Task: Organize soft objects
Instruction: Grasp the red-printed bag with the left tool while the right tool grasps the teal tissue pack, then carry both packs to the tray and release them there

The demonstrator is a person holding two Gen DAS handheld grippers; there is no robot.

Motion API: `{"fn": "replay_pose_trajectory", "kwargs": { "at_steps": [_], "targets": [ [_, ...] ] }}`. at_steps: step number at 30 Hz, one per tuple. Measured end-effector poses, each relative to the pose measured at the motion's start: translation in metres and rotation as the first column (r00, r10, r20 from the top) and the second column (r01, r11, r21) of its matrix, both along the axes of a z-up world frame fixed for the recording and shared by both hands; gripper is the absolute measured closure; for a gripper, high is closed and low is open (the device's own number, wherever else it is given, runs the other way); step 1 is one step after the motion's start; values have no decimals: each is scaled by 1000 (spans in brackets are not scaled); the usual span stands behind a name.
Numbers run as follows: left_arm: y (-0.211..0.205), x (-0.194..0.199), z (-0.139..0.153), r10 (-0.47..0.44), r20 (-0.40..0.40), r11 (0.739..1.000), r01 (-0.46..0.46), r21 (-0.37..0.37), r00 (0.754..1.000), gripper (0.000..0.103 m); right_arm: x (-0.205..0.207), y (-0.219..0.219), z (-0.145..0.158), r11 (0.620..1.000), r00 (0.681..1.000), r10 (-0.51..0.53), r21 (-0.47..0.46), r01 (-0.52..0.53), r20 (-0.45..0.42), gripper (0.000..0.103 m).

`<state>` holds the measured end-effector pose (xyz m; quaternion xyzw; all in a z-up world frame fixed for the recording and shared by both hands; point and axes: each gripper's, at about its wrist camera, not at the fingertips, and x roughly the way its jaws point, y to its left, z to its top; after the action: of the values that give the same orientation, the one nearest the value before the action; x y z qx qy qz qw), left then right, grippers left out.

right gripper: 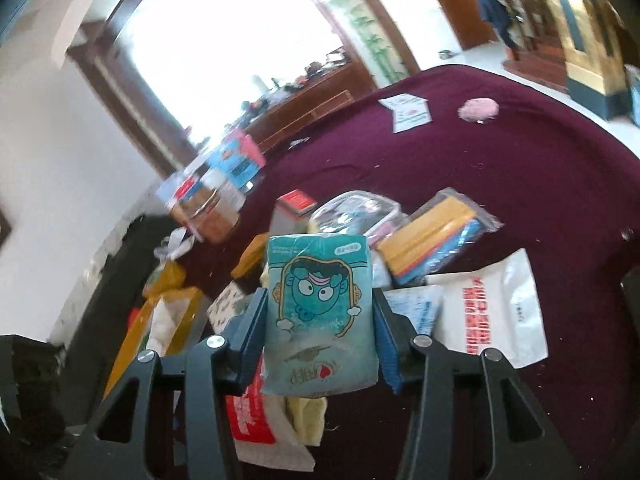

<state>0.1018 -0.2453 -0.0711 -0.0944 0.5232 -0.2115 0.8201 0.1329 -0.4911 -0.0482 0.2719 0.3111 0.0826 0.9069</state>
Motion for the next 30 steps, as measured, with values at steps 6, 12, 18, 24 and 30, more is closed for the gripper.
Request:
{"fn": "replay_pose_trajectory", "kwargs": {
  "at_steps": [6,12,18,24,30],
  "targets": [
    [-41,34,-15,-21,-19,999,22,28,1000,25,-1,-10,0,998,998,-59,3,59,8,56],
    [-33,33,-25,-23,-64,1000,22,-14,998,60,2,-12,-3,999,999,-40,29,40,-3,56],
    [1,3,-5,2,-30,994,-5,-109,1000,67,4,-3,-5,999,1000,11,33,-10,-12,56],
    [52,-27,26,27,-15,980,-29,-196,1000,67,2,15,-1,996,996,93,0,-93,5,55],
    [122,-43,42,127,-3,977,-126,-171,992,66,-20,58,15,975,976,217,45,-218,33,55]
  ]
}}
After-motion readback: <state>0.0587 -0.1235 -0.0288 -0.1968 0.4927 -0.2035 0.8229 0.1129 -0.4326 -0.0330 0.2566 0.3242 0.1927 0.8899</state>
